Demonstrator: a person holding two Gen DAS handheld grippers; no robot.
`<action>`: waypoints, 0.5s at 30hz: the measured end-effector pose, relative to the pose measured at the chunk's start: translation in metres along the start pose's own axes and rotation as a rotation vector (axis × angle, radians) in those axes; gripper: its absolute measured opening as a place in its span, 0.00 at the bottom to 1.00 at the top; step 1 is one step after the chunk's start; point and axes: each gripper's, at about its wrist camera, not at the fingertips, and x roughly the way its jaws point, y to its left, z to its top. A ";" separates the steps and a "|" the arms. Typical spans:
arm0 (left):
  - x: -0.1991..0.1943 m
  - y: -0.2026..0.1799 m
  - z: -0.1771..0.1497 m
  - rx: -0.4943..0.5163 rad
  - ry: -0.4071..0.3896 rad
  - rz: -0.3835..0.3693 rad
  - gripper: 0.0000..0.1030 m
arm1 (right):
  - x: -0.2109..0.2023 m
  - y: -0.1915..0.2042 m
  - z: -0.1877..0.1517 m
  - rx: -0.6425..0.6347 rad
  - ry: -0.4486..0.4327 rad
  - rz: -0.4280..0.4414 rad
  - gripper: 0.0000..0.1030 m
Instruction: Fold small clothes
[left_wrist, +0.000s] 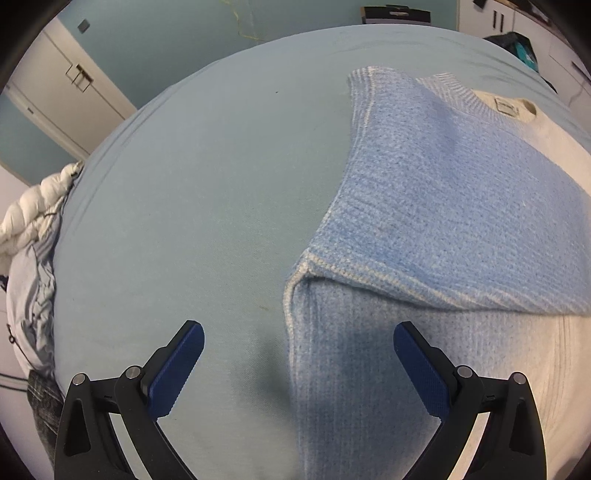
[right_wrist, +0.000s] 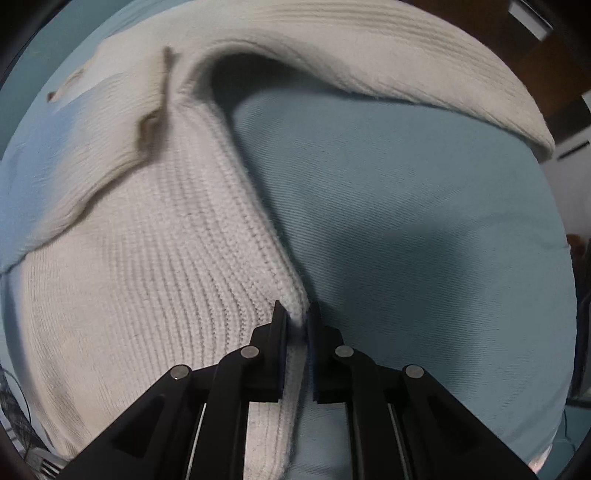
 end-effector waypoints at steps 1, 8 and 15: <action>-0.003 -0.005 0.000 0.008 -0.004 0.001 1.00 | 0.000 -0.003 0.000 0.011 0.001 0.041 0.15; -0.044 -0.033 -0.017 0.077 -0.060 -0.019 1.00 | -0.012 -0.115 -0.015 0.332 -0.109 0.355 0.44; -0.078 -0.045 -0.021 0.135 -0.138 -0.046 1.00 | -0.009 -0.243 -0.007 0.717 -0.326 0.505 0.44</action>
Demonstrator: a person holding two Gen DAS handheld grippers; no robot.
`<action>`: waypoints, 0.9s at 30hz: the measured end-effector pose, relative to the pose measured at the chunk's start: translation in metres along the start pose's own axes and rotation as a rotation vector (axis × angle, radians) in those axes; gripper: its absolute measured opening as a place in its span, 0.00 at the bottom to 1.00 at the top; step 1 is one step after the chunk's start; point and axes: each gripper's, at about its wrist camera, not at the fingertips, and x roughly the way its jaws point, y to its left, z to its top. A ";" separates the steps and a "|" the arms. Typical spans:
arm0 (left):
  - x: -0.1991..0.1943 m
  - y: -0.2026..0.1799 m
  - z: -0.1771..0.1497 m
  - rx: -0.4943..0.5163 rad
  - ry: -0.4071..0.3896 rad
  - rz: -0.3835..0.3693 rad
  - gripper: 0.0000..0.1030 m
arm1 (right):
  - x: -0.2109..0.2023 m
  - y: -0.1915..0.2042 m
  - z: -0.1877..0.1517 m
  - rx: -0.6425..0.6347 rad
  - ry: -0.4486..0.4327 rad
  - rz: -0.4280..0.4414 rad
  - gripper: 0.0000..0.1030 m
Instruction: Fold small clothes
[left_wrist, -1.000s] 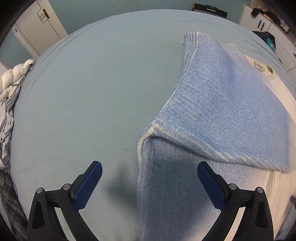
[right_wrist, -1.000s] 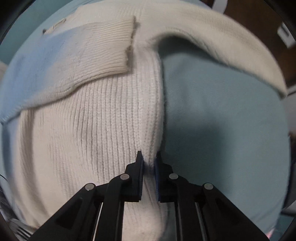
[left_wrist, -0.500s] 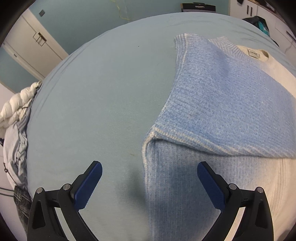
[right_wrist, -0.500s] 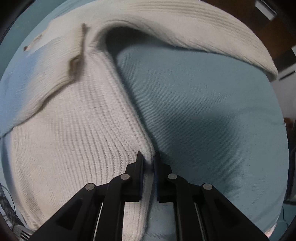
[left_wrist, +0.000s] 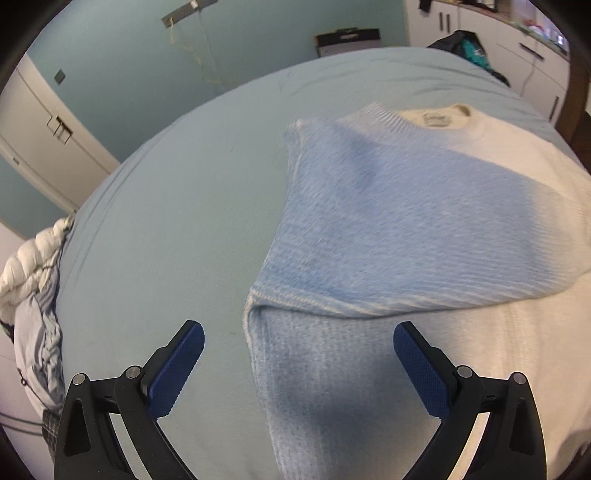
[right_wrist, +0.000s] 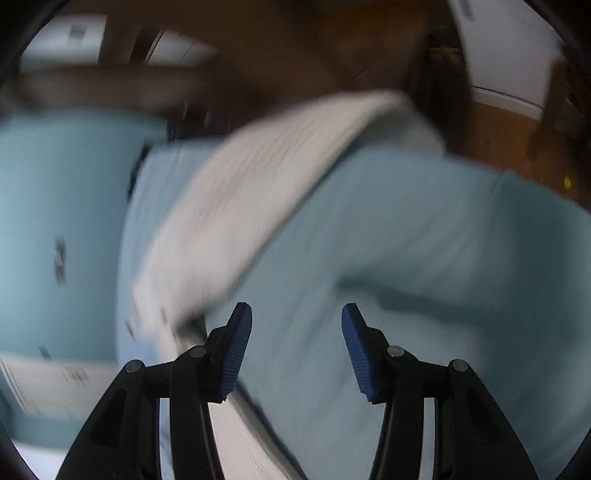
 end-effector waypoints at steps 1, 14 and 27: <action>-0.007 -0.002 0.000 0.008 -0.014 -0.001 1.00 | 0.003 -0.008 0.012 0.032 -0.023 0.008 0.44; -0.022 0.002 -0.002 0.063 -0.045 -0.002 1.00 | 0.068 -0.023 0.088 0.181 -0.211 -0.052 0.26; -0.028 0.009 0.002 0.025 -0.065 -0.019 1.00 | 0.007 0.060 0.062 -0.134 -0.391 -0.001 0.06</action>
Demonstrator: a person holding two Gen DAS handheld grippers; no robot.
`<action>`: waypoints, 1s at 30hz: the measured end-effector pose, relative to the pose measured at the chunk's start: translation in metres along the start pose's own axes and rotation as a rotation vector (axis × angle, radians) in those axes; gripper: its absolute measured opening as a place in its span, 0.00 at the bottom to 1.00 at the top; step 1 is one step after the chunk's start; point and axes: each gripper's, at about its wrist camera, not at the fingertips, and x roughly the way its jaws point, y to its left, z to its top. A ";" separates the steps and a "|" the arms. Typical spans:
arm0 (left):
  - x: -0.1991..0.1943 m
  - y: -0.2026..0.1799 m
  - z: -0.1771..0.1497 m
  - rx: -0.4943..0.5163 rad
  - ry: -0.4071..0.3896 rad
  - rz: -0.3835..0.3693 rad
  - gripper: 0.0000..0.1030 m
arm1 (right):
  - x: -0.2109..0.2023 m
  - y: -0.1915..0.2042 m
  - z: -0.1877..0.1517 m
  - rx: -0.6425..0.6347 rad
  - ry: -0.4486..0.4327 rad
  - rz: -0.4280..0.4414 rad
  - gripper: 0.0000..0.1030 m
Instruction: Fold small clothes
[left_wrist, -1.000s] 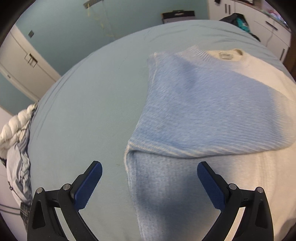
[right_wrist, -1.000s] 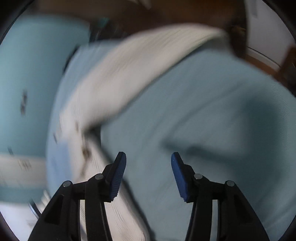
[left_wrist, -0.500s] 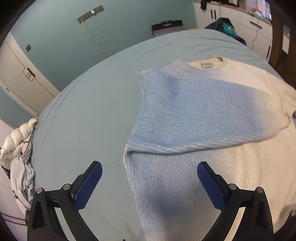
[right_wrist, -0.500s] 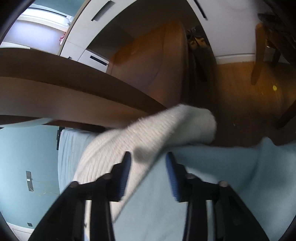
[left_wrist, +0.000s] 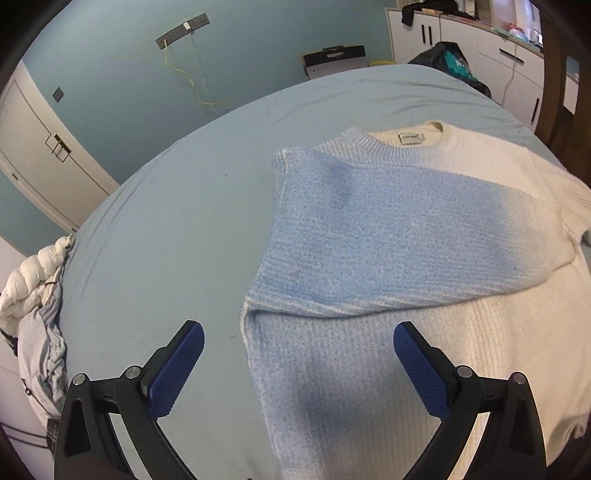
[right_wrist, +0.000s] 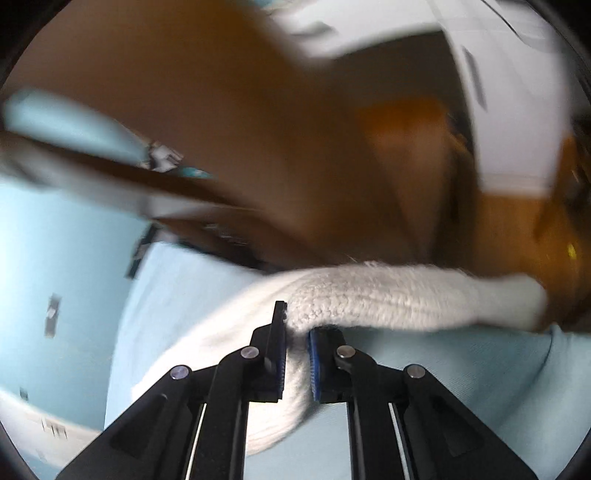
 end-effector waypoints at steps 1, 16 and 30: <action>-0.002 0.002 -0.001 -0.002 -0.006 0.001 1.00 | -0.008 0.012 -0.002 -0.048 -0.007 0.027 0.06; -0.018 0.005 -0.002 -0.009 -0.054 -0.006 1.00 | -0.045 -0.029 -0.104 0.024 0.312 0.234 0.68; -0.017 0.002 -0.001 -0.002 -0.053 0.002 1.00 | -0.064 -0.138 -0.075 0.303 0.301 0.108 0.68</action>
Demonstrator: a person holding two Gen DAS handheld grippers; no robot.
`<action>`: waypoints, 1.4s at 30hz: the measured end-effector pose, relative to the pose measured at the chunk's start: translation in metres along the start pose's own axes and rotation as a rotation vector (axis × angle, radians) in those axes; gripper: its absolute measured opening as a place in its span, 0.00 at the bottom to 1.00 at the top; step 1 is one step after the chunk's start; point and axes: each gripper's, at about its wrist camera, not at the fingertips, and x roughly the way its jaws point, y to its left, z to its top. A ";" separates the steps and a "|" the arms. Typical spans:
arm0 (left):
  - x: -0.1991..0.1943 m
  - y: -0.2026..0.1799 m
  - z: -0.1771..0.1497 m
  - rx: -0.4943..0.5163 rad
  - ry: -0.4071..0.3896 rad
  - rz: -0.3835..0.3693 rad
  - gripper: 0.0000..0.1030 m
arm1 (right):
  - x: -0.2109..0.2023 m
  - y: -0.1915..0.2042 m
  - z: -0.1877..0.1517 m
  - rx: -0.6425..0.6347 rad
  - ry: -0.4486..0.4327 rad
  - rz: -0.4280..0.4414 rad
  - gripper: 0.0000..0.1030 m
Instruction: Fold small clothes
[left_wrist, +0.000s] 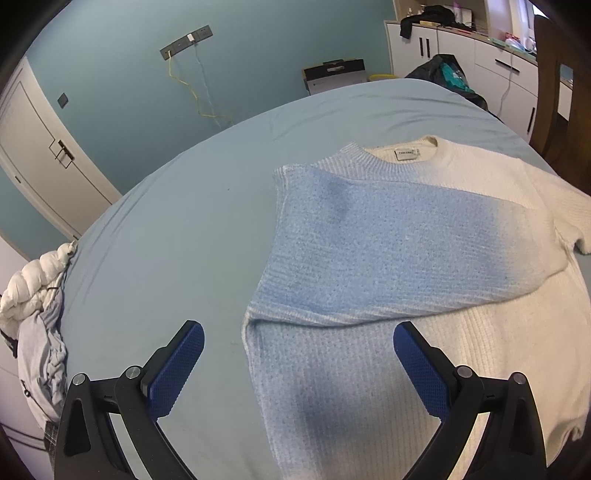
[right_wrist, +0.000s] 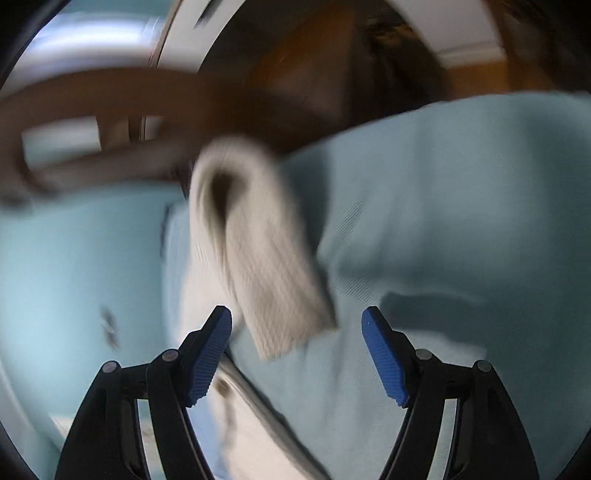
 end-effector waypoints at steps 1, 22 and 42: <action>0.001 -0.001 -0.001 0.002 0.001 0.000 1.00 | 0.011 0.012 -0.002 -0.057 0.029 -0.039 0.68; -0.002 0.010 0.003 -0.038 -0.009 -0.016 1.00 | 0.114 0.148 -0.188 -2.435 -1.006 -1.179 0.59; -0.004 -0.002 0.000 -0.010 -0.010 -0.027 1.00 | 0.096 0.125 -0.071 -0.650 0.371 -0.195 0.77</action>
